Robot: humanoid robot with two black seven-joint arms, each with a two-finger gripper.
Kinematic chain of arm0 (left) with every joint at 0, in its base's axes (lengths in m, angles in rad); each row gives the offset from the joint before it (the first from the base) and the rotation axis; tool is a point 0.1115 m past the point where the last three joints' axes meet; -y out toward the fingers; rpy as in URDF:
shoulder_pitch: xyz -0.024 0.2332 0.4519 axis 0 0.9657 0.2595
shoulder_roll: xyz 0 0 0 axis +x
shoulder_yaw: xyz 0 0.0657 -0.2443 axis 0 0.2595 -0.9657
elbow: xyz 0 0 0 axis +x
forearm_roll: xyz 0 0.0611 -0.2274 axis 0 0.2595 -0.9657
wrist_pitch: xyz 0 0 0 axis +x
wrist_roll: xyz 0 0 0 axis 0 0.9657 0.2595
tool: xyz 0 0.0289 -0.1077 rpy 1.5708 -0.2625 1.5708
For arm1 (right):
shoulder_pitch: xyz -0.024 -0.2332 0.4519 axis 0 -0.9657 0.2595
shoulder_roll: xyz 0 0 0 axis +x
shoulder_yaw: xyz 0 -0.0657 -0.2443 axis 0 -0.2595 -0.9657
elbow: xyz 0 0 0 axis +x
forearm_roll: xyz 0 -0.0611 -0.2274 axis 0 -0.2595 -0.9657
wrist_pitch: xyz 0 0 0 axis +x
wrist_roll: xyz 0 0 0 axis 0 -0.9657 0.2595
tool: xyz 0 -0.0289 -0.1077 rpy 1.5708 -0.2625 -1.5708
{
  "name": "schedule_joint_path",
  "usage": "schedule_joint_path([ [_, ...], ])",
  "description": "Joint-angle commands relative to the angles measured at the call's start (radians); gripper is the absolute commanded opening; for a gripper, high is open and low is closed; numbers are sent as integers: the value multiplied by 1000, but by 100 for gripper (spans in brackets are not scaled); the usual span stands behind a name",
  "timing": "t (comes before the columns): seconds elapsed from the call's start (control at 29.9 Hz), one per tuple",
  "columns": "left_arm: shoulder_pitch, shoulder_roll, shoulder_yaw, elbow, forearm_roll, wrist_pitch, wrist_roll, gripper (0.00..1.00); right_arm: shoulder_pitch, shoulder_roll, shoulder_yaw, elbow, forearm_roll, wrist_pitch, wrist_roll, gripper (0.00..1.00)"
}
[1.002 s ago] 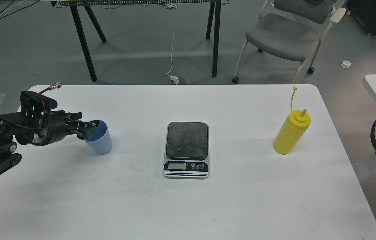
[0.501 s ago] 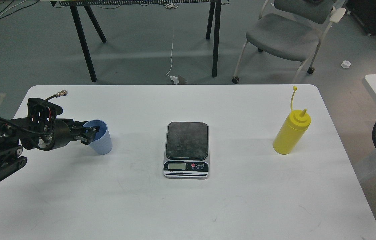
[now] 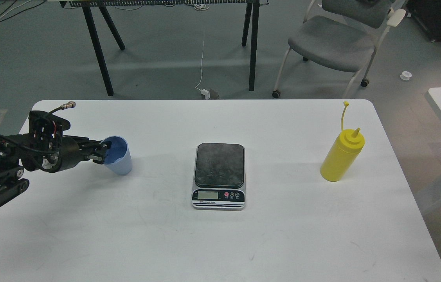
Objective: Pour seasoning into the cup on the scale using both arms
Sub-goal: 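Lift the cup with the left gripper and lower it onto the scale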
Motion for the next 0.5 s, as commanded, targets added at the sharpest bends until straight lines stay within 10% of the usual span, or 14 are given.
schedule_joint_path([
  [0.0,-74,31,-1,-107,-12,-45,1,0,-1,-3,1,0,0,0,0,100],
  [0.47,-292,-173,5,-254,-11,-313,73,0,-21,-36,10,0,2,0,0,100],
])
